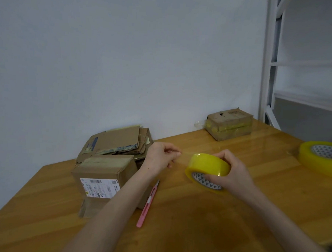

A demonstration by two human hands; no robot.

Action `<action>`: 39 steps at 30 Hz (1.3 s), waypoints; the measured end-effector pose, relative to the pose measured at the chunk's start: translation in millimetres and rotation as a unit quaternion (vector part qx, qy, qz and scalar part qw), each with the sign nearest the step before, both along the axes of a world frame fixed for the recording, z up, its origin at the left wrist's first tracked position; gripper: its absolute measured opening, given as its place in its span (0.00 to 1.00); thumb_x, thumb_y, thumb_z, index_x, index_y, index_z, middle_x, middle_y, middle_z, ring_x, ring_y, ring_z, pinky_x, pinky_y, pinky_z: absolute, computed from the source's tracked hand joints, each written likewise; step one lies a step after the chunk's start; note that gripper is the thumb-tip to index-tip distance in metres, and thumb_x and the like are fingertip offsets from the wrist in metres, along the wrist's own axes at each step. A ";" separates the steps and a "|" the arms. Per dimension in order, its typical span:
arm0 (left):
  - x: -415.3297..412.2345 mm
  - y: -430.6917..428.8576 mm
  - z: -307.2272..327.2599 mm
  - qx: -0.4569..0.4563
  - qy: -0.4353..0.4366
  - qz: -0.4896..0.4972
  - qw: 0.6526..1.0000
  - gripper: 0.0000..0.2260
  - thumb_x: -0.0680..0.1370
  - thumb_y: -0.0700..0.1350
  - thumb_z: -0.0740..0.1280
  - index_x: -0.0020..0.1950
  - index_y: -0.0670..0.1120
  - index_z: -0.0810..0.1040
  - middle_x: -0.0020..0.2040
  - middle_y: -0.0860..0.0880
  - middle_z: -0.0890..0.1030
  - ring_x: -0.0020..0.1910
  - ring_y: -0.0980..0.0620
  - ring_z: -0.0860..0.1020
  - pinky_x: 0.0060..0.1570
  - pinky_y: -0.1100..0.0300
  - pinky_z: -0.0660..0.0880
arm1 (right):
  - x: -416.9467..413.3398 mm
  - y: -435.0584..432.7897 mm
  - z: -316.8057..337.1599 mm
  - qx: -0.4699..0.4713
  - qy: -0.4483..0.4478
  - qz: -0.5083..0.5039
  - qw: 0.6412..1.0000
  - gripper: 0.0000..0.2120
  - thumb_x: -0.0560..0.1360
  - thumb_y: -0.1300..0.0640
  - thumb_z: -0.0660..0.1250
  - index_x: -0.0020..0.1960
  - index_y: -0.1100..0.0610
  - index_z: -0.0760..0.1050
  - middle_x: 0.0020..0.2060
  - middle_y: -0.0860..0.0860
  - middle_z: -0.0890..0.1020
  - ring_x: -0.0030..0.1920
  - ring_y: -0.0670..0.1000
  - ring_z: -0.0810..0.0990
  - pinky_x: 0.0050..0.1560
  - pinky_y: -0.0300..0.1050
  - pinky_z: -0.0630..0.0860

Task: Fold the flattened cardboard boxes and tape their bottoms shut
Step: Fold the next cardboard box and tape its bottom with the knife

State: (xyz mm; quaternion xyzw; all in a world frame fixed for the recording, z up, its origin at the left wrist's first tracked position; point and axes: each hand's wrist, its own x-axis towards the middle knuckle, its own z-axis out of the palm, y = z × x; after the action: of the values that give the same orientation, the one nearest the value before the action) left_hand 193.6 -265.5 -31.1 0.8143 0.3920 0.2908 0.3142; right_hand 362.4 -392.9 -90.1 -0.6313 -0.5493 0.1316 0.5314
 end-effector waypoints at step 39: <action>-213.5 85.4 -43.7 0.036 0.138 0.276 0.950 0.25 0.81 0.54 0.57 0.75 0.43 0.61 0.68 0.46 0.73 0.64 0.48 0.73 0.61 0.57 0.69 | -229.0 162.3 8.2 -0.196 -0.134 0.036 0.971 0.36 0.80 0.41 0.50 0.76 0.55 0.35 0.77 0.54 0.45 0.69 0.54 0.67 0.63 0.48 0.71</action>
State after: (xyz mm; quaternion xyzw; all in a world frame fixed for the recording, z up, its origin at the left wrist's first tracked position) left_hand -19.8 -180.1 -74.8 0.7175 0.6301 0.2647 0.1347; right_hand 133.4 -230.7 -81.9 -0.7148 -0.6013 0.1697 0.3142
